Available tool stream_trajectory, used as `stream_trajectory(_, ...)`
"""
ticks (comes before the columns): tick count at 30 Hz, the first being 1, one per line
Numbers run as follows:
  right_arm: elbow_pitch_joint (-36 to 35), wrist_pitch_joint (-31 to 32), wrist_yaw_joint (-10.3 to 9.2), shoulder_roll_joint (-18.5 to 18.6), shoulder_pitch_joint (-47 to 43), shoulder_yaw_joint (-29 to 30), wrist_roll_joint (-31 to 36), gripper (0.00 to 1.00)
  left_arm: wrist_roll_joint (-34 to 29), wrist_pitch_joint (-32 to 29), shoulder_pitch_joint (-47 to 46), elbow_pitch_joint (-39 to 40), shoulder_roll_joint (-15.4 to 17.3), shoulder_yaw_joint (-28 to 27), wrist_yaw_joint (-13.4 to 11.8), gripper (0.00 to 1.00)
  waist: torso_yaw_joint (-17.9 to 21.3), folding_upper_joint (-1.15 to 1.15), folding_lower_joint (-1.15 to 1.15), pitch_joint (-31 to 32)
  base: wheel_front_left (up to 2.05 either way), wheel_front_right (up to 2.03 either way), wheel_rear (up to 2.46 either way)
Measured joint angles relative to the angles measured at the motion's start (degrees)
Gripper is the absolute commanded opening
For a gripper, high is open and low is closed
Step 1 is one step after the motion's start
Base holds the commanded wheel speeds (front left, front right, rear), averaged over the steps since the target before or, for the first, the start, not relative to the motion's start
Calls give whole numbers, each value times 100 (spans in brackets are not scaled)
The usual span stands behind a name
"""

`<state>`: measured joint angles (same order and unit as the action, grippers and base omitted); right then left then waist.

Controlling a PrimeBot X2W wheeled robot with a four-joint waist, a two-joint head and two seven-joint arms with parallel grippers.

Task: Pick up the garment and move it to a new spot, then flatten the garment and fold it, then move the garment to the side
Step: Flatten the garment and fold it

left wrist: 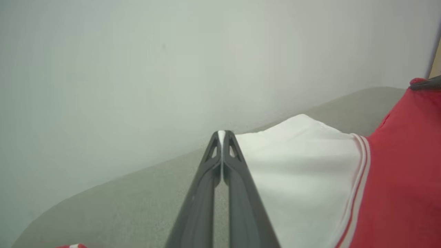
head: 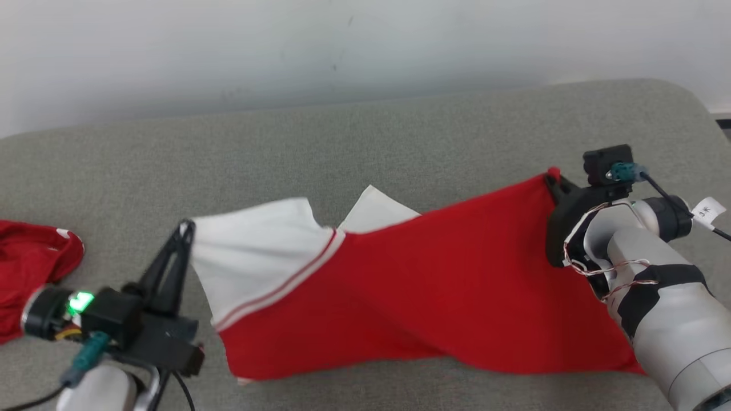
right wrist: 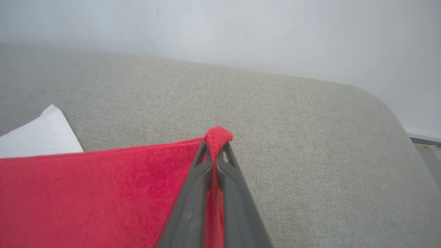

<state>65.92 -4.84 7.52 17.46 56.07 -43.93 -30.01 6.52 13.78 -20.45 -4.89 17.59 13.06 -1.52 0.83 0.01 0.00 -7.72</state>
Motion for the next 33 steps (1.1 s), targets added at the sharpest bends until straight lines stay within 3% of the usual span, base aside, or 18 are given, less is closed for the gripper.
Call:
stream_trajectory(8,-271,-636,0,107,188,167,-392,0,207,89,-748,432,253,-396,153,0,118,0,0,487,0,0,0)
stream_trajectory(17,-1401,-879,0,733,483,230,-916,0,425,-103,-1681,677,536,-461,503,0,288,-1,-1,1015,0,0,0)
stream_trajectory(33,-3421,51,-1,1621,425,338,-1869,0,547,-468,-3017,610,847,-287,748,0,554,-1,-1,1693,0,0,0)
